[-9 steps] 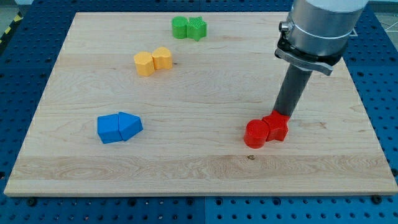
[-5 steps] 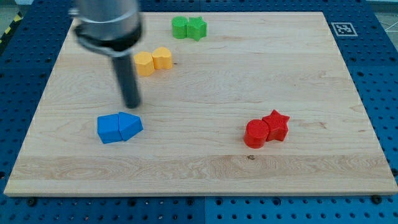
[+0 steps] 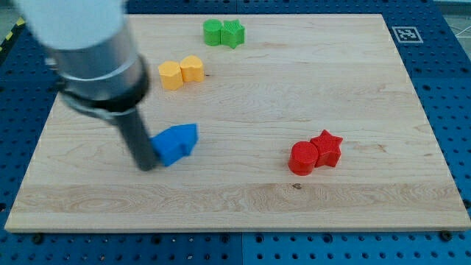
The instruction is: Move the blue cube along with blue triangle towards the center
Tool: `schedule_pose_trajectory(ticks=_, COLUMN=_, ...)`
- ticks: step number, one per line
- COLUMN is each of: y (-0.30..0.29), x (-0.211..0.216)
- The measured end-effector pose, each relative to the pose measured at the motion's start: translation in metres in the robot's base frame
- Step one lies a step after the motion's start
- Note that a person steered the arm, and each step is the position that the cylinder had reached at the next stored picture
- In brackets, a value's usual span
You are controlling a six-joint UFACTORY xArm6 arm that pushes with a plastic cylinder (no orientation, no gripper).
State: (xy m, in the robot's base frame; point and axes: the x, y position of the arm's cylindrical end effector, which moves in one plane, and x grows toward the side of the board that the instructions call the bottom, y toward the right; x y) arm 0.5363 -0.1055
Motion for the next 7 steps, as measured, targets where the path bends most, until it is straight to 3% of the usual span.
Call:
schedule_pose_trajectory(ticks=1, y=0.073, x=0.0)
schedule_pose_trajectory(ticks=2, y=0.092, x=0.001)
schedule_pose_trajectory(ticks=4, y=0.033, x=0.001)
schedule_pose_trajectory(ticks=7, y=0.047, x=-0.019)
